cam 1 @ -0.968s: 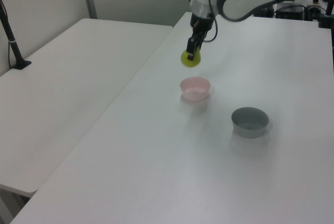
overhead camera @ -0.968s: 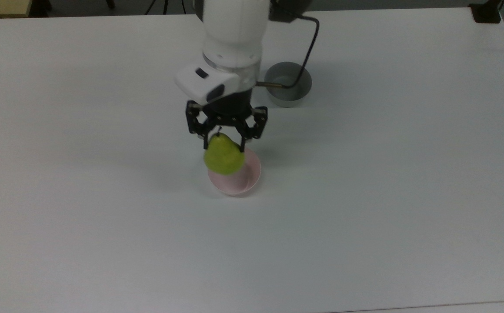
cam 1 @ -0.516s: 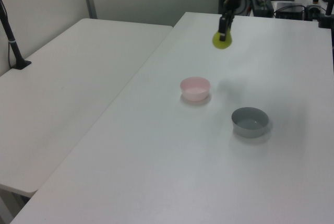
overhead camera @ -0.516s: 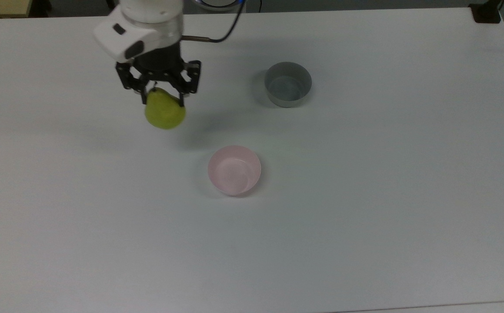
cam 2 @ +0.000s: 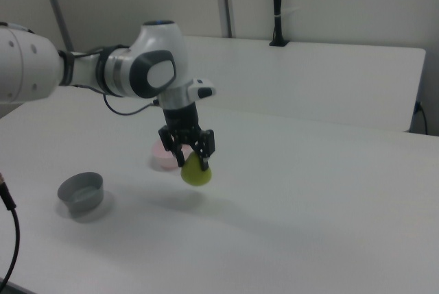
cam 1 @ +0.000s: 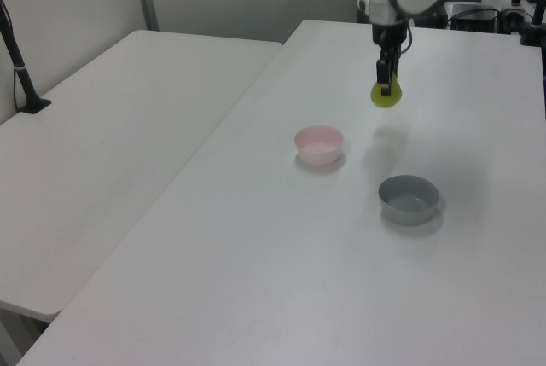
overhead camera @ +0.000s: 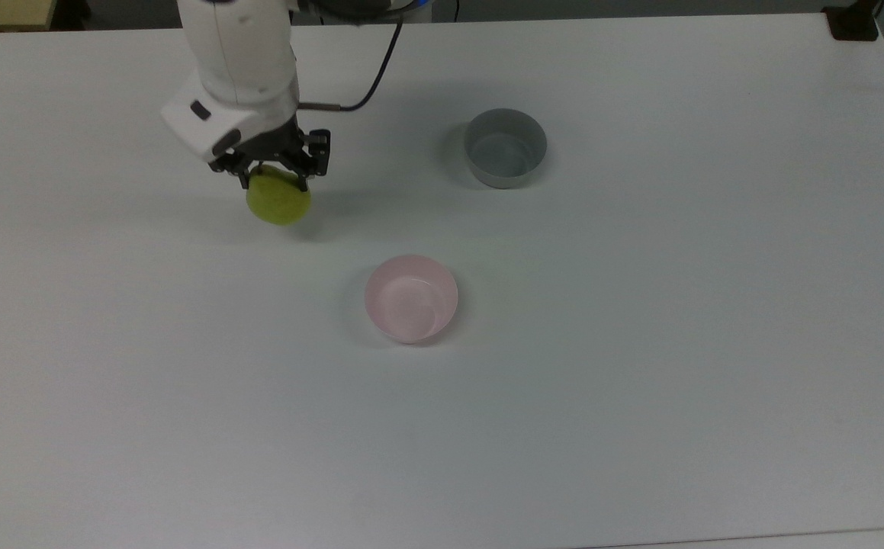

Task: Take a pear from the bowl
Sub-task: 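Carry the pear away from the pink bowl across the table, then lower the pear onto the table and open the gripper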

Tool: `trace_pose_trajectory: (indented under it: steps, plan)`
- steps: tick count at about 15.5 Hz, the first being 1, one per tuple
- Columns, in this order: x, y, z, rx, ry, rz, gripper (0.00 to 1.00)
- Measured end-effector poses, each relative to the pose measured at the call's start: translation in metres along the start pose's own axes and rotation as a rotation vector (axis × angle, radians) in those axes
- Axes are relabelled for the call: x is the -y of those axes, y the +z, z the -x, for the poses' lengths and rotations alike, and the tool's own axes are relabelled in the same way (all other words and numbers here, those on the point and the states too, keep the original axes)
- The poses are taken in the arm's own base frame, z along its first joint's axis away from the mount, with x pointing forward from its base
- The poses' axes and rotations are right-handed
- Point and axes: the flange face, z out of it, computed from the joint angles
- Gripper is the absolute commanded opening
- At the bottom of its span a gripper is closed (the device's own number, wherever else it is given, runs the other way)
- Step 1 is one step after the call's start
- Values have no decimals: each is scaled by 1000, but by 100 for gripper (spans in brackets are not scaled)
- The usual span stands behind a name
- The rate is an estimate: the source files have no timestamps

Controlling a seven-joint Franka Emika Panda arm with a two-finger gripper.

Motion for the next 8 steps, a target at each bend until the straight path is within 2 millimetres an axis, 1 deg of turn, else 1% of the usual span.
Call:
trace_pose_trajectory:
  steps: [2,3,4,5,7,8]
  plan:
    - [2,24,-6,30,-13,15,55]
    - [3,37,-9,37,-18,20,59]
    - [4,44,-11,40,-21,21,63]
    - [5,50,-13,44,-22,22,72]
    - [6,58,-15,46,-25,23,100]
    - [6,58,-16,45,-25,24,100]
